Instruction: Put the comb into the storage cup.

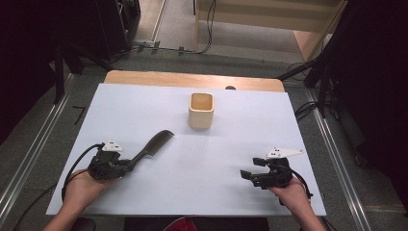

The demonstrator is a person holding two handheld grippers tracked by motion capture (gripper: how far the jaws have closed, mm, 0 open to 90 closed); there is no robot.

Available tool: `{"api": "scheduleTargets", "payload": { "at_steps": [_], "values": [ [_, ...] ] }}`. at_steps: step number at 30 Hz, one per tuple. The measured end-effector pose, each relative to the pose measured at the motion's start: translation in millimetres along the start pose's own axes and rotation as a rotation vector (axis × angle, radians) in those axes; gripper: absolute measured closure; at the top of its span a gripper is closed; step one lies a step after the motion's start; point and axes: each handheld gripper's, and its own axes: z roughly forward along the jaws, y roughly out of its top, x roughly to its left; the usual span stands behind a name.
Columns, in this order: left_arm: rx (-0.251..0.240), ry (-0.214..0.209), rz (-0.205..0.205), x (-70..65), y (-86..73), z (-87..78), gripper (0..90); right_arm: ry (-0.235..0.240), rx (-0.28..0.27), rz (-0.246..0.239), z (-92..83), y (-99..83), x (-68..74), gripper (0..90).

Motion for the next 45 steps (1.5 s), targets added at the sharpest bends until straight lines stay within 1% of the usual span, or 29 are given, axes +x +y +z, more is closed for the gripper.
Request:
{"api": "scheduleTargets", "payload": {
  "at_steps": [1,4,5,6,7,8,9,10,11,12,13,18,19,20,21,23,24,25,26,32,33,34,35,37,38,39,40,41,45],
  "values": [
    [-0.008,0.000,-0.001,-0.5,0.8,-1.0,74.0,0.001,0.000,-0.001,-0.1,0.0,-0.2,19.7],
    [-0.024,-0.020,-0.001,-2.0,3.2,-3.9,73.9,0.002,-0.004,0.002,-0.2,0.1,0.1,19.7],
    [-0.035,-0.017,-0.003,-3.1,4.1,-4.9,73.9,0.004,-0.006,0.004,-0.1,0.2,0.5,19.7],
    [-0.044,-0.029,-0.004,-3.5,5.6,-6.2,73.9,0.008,-0.009,0.007,0.0,0.4,1.1,19.6],
    [-0.055,-0.022,-0.006,-4.6,6.8,-7.8,73.9,0.011,-0.011,0.011,0.0,0.8,1.5,19.5],
    [-0.061,-0.026,-0.002,-5.0,7.9,-8.8,74.0,0.013,-0.016,0.015,0.1,1.3,2.4,19.5],
    [-0.069,-0.038,-0.006,-6.4,9.6,-9.9,73.9,0.019,-0.019,0.016,0.1,1.8,3.2,19.5],
    [-0.077,-0.037,-0.001,-7.9,10.9,-10.7,73.9,0.020,-0.021,0.015,0.0,2.4,4.5,19.5],
    [-0.079,-0.052,-0.005,-9.1,12.3,-11.1,74.0,0.023,-0.027,0.009,0.3,2.8,5.4,19.5],
    [-0.087,-0.048,0.000,-10.9,13.5,-11.9,74.0,0.023,-0.026,0.008,0.2,3.2,5.7,19.5],
    [-0.085,-0.063,0.002,-11.5,15.0,-12.7,74.0,0.026,-0.028,0.009,0.2,3.9,6.3,19.5],
    [-0.119,-0.103,-0.008,-14.5,22.6,-15.7,74.0,0.035,-0.041,0.012,-0.1,6.7,9.5,19.5],
    [-0.130,-0.098,0.000,-15.4,24.6,-16.7,74.0,0.035,-0.042,0.015,-0.2,7.5,10.7,19.5],
    [-0.129,-0.116,-0.003,-15.6,27.3,-17.9,74.0,0.035,-0.046,0.014,0.1,8.1,11.6,19.5],
    [-0.144,-0.120,-0.006,-16.7,29.5,-18.5,74.0,0.038,-0.049,0.012,0.3,8.8,12.7,19.5],
    [-0.151,-0.135,0.001,-18.6,34.5,-20.2,74.0,0.041,-0.050,0.004,0.5,9.9,14.5,19.5],
    [-0.164,-0.139,0.001,-19.9,36.6,-21.2,74.0,0.042,-0.055,0.008,0.9,10.9,16.4,19.5],
    [-0.166,-0.162,-0.008,-20.6,39.2,-21.6,74.0,0.043,-0.056,0.002,1.1,11.6,17.4,19.5],
    [-0.178,-0.160,-0.008,-22.0,41.2,-22.2,74.0,0.046,-0.059,0.001,1.3,12.3,18.8,19.5],
    [-0.210,-0.218,-0.013,-32.9,53.4,-20.9,73.9,0.056,-0.086,-0.002,3.4,20.6,29.3,19.5],
    [-0.217,-0.216,-0.011,-35.3,55.1,-20.4,73.9,0.062,-0.091,0.004,3.7,22.1,31.3,19.6],
    [-0.219,-0.225,-0.009,-37.7,57.1,-19.4,74.0,0.066,-0.096,0.007,4.0,23.4,33.0,19.7],
    [-0.226,-0.220,-0.007,-40.3,59.0,-18.5,73.9,0.071,-0.103,0.011,4.7,24.6,34.8,19.7],
    [-0.228,-0.243,-0.012,-43.8,63.7,-16.6,73.9,0.078,-0.108,0.020,5.8,27.4,38.4,19.7],
    [-0.237,-0.241,-0.011,-45.4,65.4,-15.8,73.9,0.077,-0.110,0.021,6.8,28.8,40.5,19.7],
    [-0.240,-0.254,-0.011,-48.2,68.6,-14.4,73.9,0.078,-0.113,0.023,7.7,30.1,42.0,19.7],
    [-0.247,-0.252,-0.010,-50.2,70.3,-13.6,73.9,0.077,-0.115,0.024,9.0,32.3,44.2,19.7],
    [-0.249,-0.264,-0.009,-52.9,73.3,-12.1,73.9,0.080,-0.120,0.029,9.9,33.6,45.7,19.8],
    [-0.262,-0.275,-0.008,-60.6,80.2,-6.4,74.0,0.105,-0.138,0.056,13.9,41.7,51.6,20.0]
  ]
}}
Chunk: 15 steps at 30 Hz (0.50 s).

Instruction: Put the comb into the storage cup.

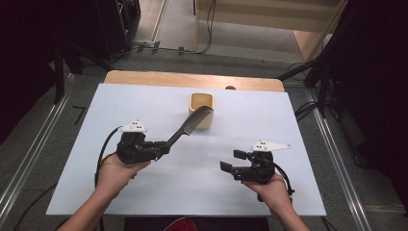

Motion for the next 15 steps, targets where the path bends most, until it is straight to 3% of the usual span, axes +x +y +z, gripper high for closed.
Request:
{"api": "scheduleTargets", "payload": {
  "at_steps": [6,15],
  "values": [
    [-0.037,-0.006,-0.021,-5.8,2.9,8.2,73.9,0.038,-0.049,0.054,6.3,8.6,6.3,20.8],
    [-0.085,-0.001,-0.043,-13.4,1.3,20.8,73.9,0.055,-0.093,0.111,22.1,19.1,13.9,22.0]
  ]
}}
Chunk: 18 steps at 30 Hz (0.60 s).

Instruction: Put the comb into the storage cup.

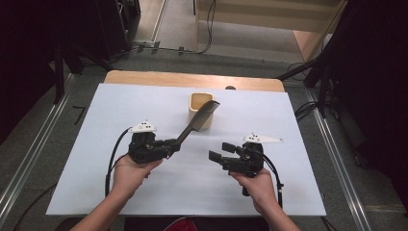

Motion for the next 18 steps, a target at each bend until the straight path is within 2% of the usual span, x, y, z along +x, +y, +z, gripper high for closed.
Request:
{"api": "scheduleTargets", "payload": {
  "at_steps": [2,6,13,18],
  "values": [
    [-0.010,-0.001,0.003,-2.7,-0.5,2.3,73.9,0.005,-0.005,0.016,4.4,1.0,1.6,22.5],
    [-0.013,-0.025,-0.018,-5.6,-1.5,9.6,73.9,0.019,-0.036,0.059,10.8,3.2,2.4,23.6],
    [-0.037,-0.044,-0.045,-10.4,-0.4,21.1,73.9,0.008,-0.068,0.093,19.1,6.2,2.2,24.8],
    [-0.046,-0.043,-0.053,-13.0,-2.0,28.2,73.8,0.005,-0.092,0.121,23.6,8.2,1.1,25.3]
  ]
}}
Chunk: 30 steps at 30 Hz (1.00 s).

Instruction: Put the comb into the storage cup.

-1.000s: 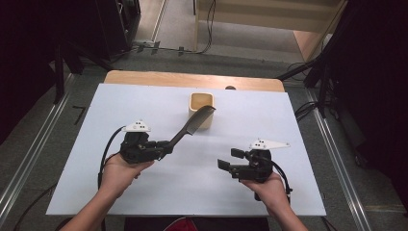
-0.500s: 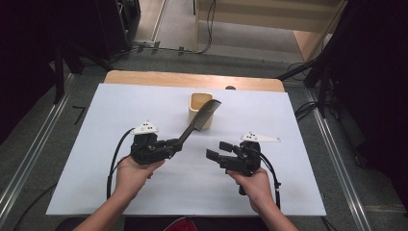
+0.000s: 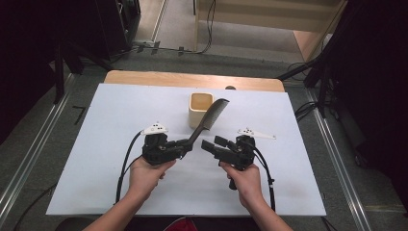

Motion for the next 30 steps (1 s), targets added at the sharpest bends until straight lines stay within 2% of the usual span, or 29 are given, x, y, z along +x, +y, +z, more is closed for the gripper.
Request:
{"api": "scheduleTargets", "payload": {
  "at_steps": [9,16,19,25,30],
  "values": [
    [-0.032,0.017,-0.014,-3.8,-5.7,5.6,73.8,0.007,-0.010,0.036,9.6,1.9,0.4,28.4],
    [-0.039,0.014,-0.018,-7.2,-8.5,9.1,73.8,0.034,-0.017,0.123,18.2,2.4,-5.9,32.7],
    [-0.041,0.013,-0.018,-8.6,-9.4,9.8,73.8,0.035,-0.014,0.131,19.8,2.3,-6.1,34.0],
    [-0.050,0.009,-0.016,-9.9,-11.8,9.8,73.8,0.043,-0.029,0.172,25.1,2.5,-6.6,40.6],
    [-0.048,0.009,-0.021,-10.3,-12.4,10.3,73.8,0.059,-0.014,0.193,29.6,2.4,-8.3,48.2]
  ]
}}
